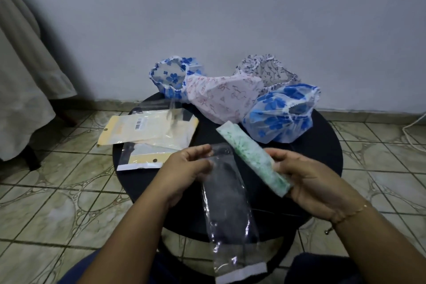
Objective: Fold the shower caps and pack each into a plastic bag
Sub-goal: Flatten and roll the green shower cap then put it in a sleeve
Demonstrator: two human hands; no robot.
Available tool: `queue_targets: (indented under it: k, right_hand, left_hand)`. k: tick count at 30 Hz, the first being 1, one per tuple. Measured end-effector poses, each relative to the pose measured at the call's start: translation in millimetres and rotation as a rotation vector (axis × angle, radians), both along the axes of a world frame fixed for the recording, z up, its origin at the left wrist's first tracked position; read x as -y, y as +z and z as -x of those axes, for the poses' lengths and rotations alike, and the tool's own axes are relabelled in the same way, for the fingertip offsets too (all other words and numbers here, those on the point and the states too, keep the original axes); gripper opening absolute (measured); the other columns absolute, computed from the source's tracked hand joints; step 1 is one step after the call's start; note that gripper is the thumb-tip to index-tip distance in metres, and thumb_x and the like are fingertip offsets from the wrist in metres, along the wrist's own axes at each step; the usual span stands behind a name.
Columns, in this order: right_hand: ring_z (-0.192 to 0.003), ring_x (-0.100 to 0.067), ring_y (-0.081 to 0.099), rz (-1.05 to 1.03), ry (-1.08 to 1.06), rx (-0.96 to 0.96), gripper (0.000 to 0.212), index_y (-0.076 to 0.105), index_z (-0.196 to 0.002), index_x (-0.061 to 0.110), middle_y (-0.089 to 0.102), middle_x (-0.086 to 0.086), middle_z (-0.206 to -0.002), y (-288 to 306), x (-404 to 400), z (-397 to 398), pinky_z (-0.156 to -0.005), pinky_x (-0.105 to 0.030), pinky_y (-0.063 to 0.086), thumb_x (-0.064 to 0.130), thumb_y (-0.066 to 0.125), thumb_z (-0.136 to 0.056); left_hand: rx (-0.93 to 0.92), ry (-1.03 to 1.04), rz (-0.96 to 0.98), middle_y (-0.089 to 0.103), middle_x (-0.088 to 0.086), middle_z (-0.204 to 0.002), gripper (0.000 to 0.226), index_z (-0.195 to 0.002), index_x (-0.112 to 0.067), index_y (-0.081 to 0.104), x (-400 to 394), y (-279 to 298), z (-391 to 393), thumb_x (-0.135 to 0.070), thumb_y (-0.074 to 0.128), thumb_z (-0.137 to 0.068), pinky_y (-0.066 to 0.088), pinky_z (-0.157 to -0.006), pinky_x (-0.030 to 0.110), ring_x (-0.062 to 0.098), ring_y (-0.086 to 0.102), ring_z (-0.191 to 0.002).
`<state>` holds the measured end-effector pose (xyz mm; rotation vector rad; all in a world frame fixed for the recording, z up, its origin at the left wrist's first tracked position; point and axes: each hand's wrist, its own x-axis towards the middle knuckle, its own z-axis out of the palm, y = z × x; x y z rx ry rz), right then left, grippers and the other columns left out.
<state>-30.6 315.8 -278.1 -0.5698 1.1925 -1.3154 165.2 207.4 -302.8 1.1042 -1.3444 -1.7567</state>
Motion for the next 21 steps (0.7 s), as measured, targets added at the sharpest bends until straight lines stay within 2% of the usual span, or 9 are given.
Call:
queue_targets:
  k: [4,6,9,11,13,16,19,21]
  right_hand:
    - [-0.083,-0.016,0.067,0.036,-0.056,-0.251,0.032,0.068,-0.102,0.011,0.07,-0.009,-0.105,13.2,-3.6,19.4,-0.07,-0.022,0.057,-0.007,0.058,-0.077]
    - [-0.085,-0.017,0.066,0.057,-0.03,-0.356,0.036,0.068,-0.1,0.015,0.068,-0.007,-0.105,23.8,-2.8,27.7,-0.072,-0.023,0.057,-0.005,0.063,-0.071]
    - [-0.082,-0.013,0.064,0.076,0.056,-0.543,0.031,0.068,-0.093,0.017,0.069,-0.002,-0.097,41.0,3.6,37.5,-0.071,-0.024,0.057,-0.008,0.058,-0.079]
    - [-0.08,-0.011,0.062,0.072,0.116,-0.742,0.029,0.07,-0.088,0.019,0.07,0.0,-0.091,49.4,10.8,42.7,-0.072,-0.025,0.053,-0.006,0.055,-0.083]
    - [-0.082,-0.013,0.062,0.072,0.155,-0.883,0.028,0.071,-0.084,0.02,0.07,0.001,-0.089,55.8,18.0,45.8,-0.077,-0.028,0.05,-0.004,0.055,-0.084]
    - [-0.083,-0.016,0.061,0.066,0.211,-0.936,0.03,0.071,-0.081,0.019,0.07,0.0,-0.087,61.3,25.7,48.8,-0.08,-0.033,0.048,-0.004,0.053,-0.084]
    - [-0.083,-0.016,0.061,0.033,0.259,-0.968,0.028,0.071,-0.081,0.019,0.07,0.0,-0.088,58.9,29.2,51.6,-0.08,-0.032,0.048,-0.002,0.053,-0.085]
    - [-0.086,-0.016,0.061,0.01,0.287,-0.992,0.027,0.072,-0.083,0.019,0.071,-0.001,-0.091,55.0,30.5,54.2,-0.081,-0.031,0.047,0.0,0.054,-0.085]
  left_hand:
    - [0.029,-0.113,-0.036,0.071,0.009,-0.105,0.04,-0.109,-0.009,0.064,-2.6,-0.9,5.1,0.014,0.065,-0.076,0.056,-0.077,0.025,0.019,0.067,-0.091]
    - [0.088,-0.216,-0.01,0.072,0.009,-0.102,0.041,-0.108,-0.011,0.065,-4.3,-2.5,4.9,0.014,0.066,-0.075,0.055,-0.081,0.03,0.019,0.068,-0.087]
    - [0.18,-0.341,-0.004,0.071,0.008,-0.105,0.045,-0.112,-0.012,0.063,-6.9,-2.5,5.3,0.009,0.07,-0.073,0.055,-0.084,0.035,0.021,0.068,-0.089]
    - [0.206,-0.388,-0.012,0.073,0.008,-0.099,0.037,-0.108,-0.011,0.065,-8.4,-3.2,7.8,0.003,0.072,-0.074,0.055,-0.078,0.031,0.019,0.068,-0.083]
    - [0.22,-0.388,0.005,0.072,0.009,-0.087,0.019,-0.098,-0.008,0.069,-9.4,-2.1,10.9,-0.008,0.071,-0.079,0.053,-0.069,0.025,0.016,0.065,-0.073]
    - [0.225,-0.362,-0.005,0.07,0.021,-0.088,0.018,-0.094,-0.002,0.071,-6.2,-4.3,14.4,-0.015,0.069,-0.082,0.051,-0.061,0.02,0.021,0.062,-0.075]
    - [0.204,-0.414,-0.034,0.071,0.014,-0.089,0.012,-0.092,-0.005,0.07,-3.6,-5.1,14.2,-0.004,0.068,-0.08,0.054,-0.062,0.018,0.018,0.065,-0.081]
    - [0.171,-0.44,-0.098,0.07,0.016,-0.09,0.017,-0.093,-0.005,0.069,-1.6,-5.4,14.5,-0.004,0.07,-0.076,0.056,-0.065,0.02,0.021,0.065,-0.083]
